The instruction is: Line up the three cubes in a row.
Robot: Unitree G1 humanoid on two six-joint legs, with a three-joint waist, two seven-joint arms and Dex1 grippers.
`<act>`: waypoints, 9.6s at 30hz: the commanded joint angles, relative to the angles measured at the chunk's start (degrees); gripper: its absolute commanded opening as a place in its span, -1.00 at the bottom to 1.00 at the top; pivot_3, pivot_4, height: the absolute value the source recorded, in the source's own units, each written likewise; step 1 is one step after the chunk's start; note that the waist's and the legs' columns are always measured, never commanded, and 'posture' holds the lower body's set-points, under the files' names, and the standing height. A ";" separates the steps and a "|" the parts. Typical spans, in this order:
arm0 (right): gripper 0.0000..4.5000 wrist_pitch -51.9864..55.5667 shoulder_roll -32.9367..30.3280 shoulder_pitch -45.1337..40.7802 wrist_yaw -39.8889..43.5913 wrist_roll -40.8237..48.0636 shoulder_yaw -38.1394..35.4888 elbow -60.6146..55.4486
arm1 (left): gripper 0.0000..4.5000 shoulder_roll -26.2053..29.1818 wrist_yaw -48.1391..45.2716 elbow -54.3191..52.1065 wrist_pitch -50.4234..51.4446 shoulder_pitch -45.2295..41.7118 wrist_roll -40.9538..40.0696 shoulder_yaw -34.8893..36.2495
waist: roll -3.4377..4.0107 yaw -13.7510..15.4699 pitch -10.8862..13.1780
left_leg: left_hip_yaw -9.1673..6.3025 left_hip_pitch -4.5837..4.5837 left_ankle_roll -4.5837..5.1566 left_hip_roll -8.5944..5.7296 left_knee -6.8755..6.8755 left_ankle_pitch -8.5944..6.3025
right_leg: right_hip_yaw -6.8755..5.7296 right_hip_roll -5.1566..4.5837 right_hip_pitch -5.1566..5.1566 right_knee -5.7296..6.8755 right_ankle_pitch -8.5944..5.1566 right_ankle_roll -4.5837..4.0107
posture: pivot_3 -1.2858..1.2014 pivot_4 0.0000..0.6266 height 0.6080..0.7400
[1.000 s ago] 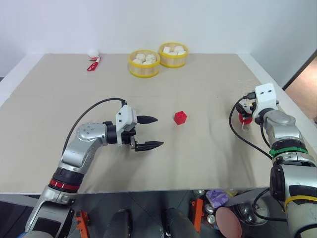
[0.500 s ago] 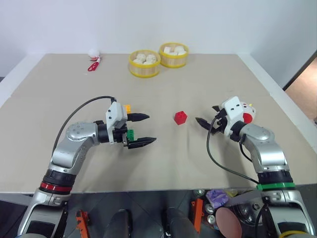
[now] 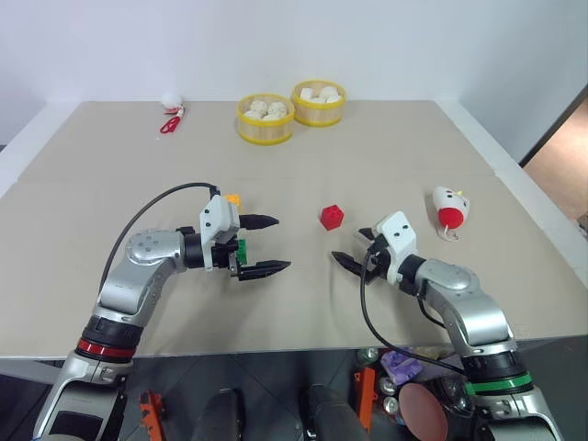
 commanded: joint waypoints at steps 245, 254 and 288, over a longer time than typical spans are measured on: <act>1.00 3.41 -17.62 -15.93 42.65 20.20 -2.22 -6.47 | -0.44 -0.42 -16.61 20.48 -12.41 -6.02 9.05 -4.59 | -0.09 1.41 0.04 | -0.05 -0.17 -0.06 -0.02 -0.33 -0.11 | -0.37 -0.18 -0.16 -0.04 -0.33 -0.15 | 0.03 -0.52 1.00; 1.00 4.69 -20.12 -11.07 40.24 22.63 -4.90 -10.34 | -0.44 -2.57 -18.65 27.55 -16.22 -8.86 11.29 -6.55 | -0.09 1.25 0.04 | -0.07 -0.11 -0.06 0.05 -0.16 -0.11 | -0.37 -0.09 -0.13 -0.01 -0.26 -0.22 | 0.03 -0.52 1.00; 1.00 4.45 -19.06 -11.53 35.53 23.50 -3.60 -11.18 | -0.44 -6.84 -19.62 42.82 -23.64 -16.32 17.21 -7.48 | -0.10 1.33 0.04 | -0.18 -0.24 -0.05 0.01 -0.03 -0.11 | -0.37 -0.06 -0.12 -0.02 -0.23 -0.15 | 0.03 -0.52 1.00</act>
